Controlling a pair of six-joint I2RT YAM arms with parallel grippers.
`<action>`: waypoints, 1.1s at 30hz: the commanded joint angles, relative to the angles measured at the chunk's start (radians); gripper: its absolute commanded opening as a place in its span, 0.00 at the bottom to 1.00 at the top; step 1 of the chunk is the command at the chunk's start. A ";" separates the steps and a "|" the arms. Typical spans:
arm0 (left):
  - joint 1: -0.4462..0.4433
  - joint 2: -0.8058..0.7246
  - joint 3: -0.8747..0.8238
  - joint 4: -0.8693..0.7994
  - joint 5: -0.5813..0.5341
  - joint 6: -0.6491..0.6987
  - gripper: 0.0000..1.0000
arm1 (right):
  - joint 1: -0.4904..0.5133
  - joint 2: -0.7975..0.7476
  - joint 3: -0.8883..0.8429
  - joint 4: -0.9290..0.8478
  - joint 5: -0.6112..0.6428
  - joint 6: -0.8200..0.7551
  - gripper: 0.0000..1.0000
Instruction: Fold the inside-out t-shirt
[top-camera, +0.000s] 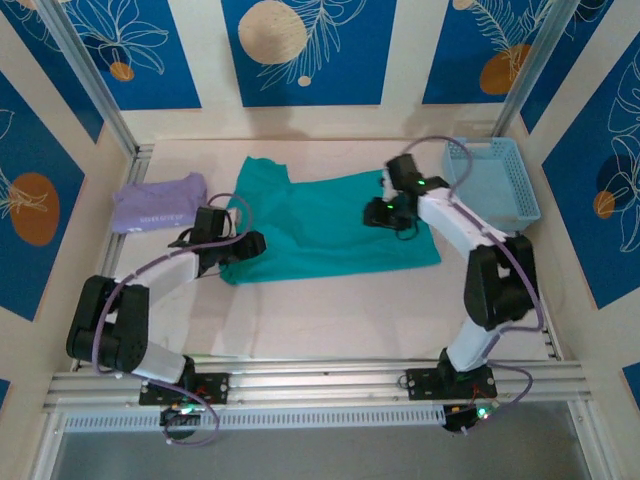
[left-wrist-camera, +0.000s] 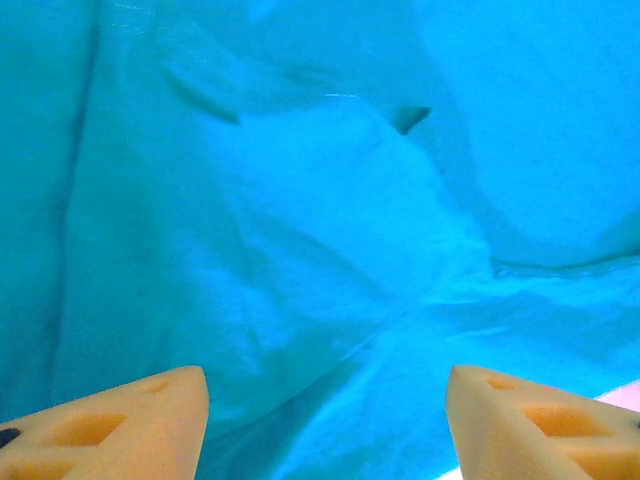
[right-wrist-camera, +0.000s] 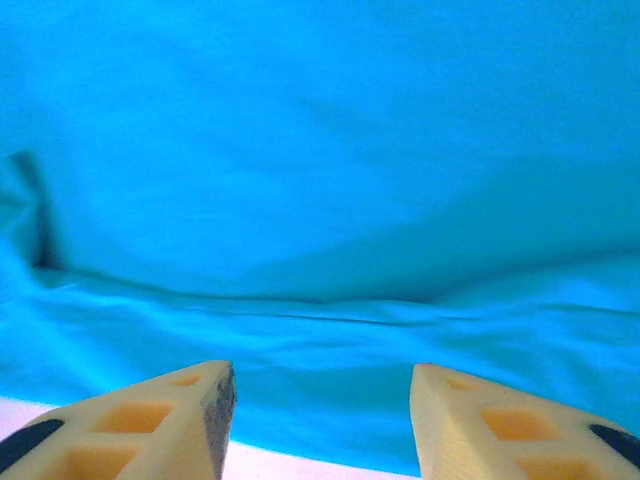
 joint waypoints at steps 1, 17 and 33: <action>-0.026 0.018 0.018 0.017 0.095 -0.044 0.64 | -0.088 0.017 -0.112 0.061 -0.017 0.002 0.53; -0.006 0.060 -0.077 -0.068 0.082 -0.016 0.64 | -0.244 0.139 -0.187 -0.083 -0.124 0.000 0.48; 0.019 -0.295 -0.093 -0.145 -0.051 -0.042 0.68 | -0.178 -0.355 -0.400 0.096 -0.103 0.142 0.51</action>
